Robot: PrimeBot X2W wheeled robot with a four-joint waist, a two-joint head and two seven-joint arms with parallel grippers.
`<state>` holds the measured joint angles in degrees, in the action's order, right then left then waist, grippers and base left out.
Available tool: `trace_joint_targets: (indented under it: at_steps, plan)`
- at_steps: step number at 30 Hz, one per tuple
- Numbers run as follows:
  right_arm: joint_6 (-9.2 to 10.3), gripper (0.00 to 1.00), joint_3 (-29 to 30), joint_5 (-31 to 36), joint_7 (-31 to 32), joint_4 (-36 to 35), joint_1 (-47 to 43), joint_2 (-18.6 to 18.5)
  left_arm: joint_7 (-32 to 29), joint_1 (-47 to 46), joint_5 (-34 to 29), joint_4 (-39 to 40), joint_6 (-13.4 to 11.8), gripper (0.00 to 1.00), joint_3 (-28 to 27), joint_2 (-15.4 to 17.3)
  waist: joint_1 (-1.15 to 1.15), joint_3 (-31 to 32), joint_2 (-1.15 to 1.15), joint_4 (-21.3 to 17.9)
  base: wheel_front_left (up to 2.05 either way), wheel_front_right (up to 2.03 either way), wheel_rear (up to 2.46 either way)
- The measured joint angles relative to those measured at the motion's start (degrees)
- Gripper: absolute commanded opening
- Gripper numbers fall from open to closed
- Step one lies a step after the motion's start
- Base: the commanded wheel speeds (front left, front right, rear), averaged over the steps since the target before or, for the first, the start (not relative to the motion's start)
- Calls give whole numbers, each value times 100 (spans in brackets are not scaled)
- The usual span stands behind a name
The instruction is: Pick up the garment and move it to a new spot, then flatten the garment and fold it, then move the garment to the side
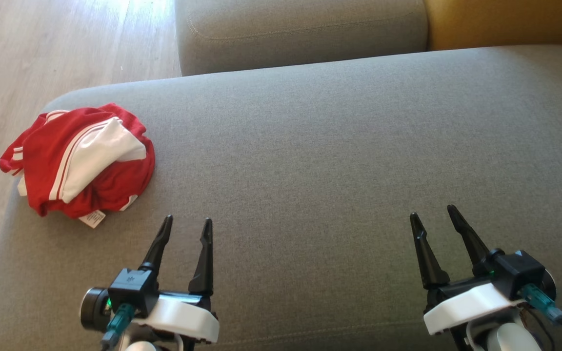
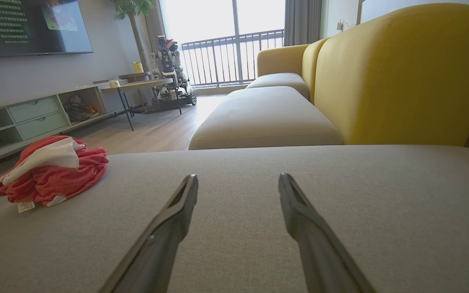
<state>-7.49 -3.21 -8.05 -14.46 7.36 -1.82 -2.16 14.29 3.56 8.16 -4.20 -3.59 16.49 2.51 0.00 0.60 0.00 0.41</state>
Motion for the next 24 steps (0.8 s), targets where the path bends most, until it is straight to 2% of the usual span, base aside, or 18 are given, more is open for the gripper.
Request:
trace_joint_targets:
  at_steps: [15,24]
  plan:
    - [0,100,40,54,0,86,-27,0,0,0,7,-147,-52,100,-25,3,0,42,0,94,0,0,0]
    - [0,100,-63,109,0,22,-263,-1,0,38,7,-146,-97,100,-21,4,0,112,0,548,0,0,0]
